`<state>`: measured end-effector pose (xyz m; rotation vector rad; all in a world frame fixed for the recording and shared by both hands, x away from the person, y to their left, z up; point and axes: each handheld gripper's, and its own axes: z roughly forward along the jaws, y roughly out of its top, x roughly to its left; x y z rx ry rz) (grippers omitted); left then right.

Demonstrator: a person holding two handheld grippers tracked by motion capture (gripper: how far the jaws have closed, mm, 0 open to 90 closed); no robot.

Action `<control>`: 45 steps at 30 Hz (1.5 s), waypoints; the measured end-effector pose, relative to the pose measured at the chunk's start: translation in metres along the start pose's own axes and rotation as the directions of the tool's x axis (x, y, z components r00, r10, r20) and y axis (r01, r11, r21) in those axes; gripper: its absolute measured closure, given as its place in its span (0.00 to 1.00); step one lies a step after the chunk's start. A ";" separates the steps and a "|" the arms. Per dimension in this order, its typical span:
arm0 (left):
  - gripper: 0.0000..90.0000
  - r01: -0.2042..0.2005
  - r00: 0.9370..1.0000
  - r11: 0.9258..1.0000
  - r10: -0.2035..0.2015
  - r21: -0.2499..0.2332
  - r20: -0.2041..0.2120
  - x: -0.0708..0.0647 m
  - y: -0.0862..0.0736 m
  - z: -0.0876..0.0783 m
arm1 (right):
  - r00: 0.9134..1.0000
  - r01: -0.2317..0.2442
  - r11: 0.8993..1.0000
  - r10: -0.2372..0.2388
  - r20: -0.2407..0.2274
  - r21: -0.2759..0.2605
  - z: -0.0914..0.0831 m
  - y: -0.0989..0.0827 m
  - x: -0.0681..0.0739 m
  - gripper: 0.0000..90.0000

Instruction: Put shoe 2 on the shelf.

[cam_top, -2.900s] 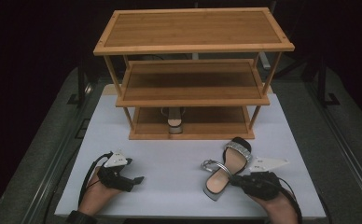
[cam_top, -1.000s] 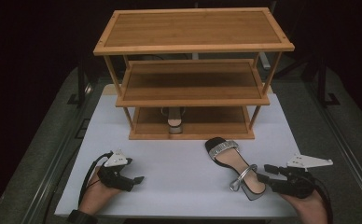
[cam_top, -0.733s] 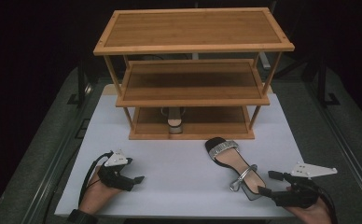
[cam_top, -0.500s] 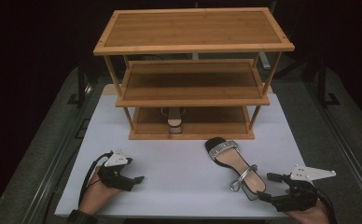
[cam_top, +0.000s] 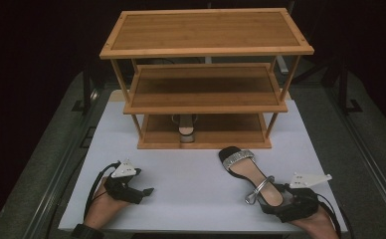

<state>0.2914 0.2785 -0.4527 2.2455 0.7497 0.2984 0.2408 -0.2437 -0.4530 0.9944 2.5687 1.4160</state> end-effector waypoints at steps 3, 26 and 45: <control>0.15 -0.001 1.000 1.000 0.001 0.000 0.000 0.000 0.000 0.000 | 1.000 0.026 0.999 -0.026 0.011 0.031 0.008 0.002 0.002 0.17; 0.15 0.000 1.000 1.000 0.000 0.000 0.000 0.000 0.000 0.000 | 1.000 0.004 0.997 -0.006 -0.022 -0.074 -0.001 0.006 0.007 0.28; 0.15 0.000 1.000 1.000 0.000 0.000 0.000 0.000 0.000 0.000 | 0.999 -0.019 0.985 0.026 0.040 -0.173 -0.004 0.030 -0.001 0.28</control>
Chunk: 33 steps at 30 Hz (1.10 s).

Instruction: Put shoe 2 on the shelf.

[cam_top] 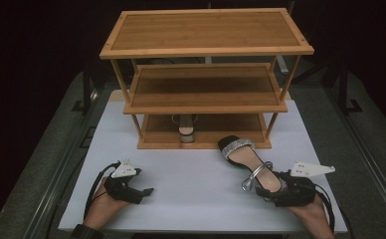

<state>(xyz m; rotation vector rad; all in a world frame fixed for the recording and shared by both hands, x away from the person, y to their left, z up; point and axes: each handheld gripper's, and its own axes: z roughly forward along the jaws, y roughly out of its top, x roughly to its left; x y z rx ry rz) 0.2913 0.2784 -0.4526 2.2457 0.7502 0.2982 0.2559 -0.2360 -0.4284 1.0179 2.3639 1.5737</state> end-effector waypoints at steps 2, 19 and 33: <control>0.15 0.000 1.000 1.000 0.000 0.000 0.000 0.000 0.000 0.000 | 1.000 -0.001 1.000 0.001 0.022 -0.006 0.004 0.005 -0.004 0.28; 0.15 -0.001 1.000 1.000 0.001 0.000 0.001 0.000 0.000 0.000 | 0.992 0.010 0.999 -0.006 0.122 -0.033 0.054 0.045 -0.032 0.28; 0.15 0.001 1.000 1.000 -0.001 -0.002 0.001 0.000 0.000 0.000 | 0.983 -0.007 0.999 0.016 0.185 -0.050 0.101 0.066 -0.047 0.28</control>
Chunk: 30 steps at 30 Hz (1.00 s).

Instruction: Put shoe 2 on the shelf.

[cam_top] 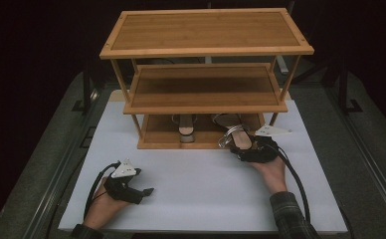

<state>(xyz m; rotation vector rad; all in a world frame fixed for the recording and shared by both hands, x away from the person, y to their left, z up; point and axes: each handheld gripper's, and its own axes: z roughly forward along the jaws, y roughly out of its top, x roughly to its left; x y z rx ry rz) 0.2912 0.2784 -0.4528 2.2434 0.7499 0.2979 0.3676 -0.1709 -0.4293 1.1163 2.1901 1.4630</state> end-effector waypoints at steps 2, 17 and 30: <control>0.15 -0.001 1.000 1.000 0.001 0.001 0.000 0.000 0.000 0.000 | 1.000 0.000 1.000 0.000 0.003 -0.006 0.005 0.001 0.000 0.28; 0.15 0.000 1.000 1.000 0.000 -0.002 -0.002 0.000 0.000 0.000 | 0.998 -0.035 0.999 0.036 0.055 -0.010 0.051 0.015 0.001 0.27; 0.15 -0.003 1.000 1.000 0.003 0.002 0.000 0.000 0.000 0.000 | 0.991 -0.083 0.997 0.083 0.100 -0.011 0.075 0.015 -0.006 0.27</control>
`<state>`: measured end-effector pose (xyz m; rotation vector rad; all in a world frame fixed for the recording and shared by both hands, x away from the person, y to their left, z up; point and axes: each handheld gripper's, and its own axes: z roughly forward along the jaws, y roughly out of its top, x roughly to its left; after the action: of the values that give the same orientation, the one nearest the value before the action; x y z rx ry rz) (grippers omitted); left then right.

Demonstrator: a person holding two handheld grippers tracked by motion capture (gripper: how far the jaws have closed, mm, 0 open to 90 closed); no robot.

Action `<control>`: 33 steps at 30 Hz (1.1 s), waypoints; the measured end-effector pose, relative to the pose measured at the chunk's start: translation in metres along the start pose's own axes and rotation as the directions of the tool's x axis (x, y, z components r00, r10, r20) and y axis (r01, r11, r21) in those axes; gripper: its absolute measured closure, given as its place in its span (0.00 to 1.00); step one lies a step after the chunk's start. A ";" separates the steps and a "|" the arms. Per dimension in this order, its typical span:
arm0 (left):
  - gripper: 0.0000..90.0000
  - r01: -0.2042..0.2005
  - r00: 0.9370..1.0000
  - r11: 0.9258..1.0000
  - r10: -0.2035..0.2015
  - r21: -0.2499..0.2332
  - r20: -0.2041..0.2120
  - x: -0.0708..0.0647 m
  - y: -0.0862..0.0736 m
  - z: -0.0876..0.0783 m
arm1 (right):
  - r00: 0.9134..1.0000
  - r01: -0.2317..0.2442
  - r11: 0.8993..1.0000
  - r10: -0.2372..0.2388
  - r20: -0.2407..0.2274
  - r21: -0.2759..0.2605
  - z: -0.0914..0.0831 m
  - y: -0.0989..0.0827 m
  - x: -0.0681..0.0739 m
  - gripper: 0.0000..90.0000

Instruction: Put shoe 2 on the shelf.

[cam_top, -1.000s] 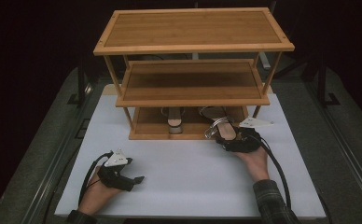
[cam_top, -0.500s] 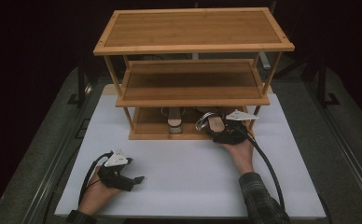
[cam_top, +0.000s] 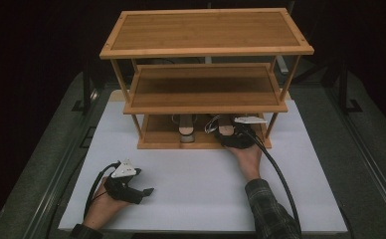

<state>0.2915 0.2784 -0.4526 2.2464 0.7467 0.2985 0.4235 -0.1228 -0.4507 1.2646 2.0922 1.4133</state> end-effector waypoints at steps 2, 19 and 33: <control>0.15 0.000 1.000 1.000 0.000 0.000 0.000 0.000 0.000 0.000 | 1.000 -0.002 1.000 0.002 0.004 0.001 0.002 -0.001 0.000 0.27; 0.15 -0.003 1.000 1.000 0.003 0.000 -0.002 0.000 0.000 0.000 | 0.999 0.039 0.995 -0.041 0.023 0.092 -0.022 -0.006 -0.004 0.25; 0.15 0.001 1.000 1.000 -0.001 -0.001 -0.002 0.000 0.000 0.000 | 0.996 0.088 0.992 -0.085 -0.038 0.089 -0.047 -0.014 -0.006 0.57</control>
<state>0.2912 0.2782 -0.4528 2.2449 0.7480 0.3003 0.3883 -0.1570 -0.4422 1.1751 2.2283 1.3257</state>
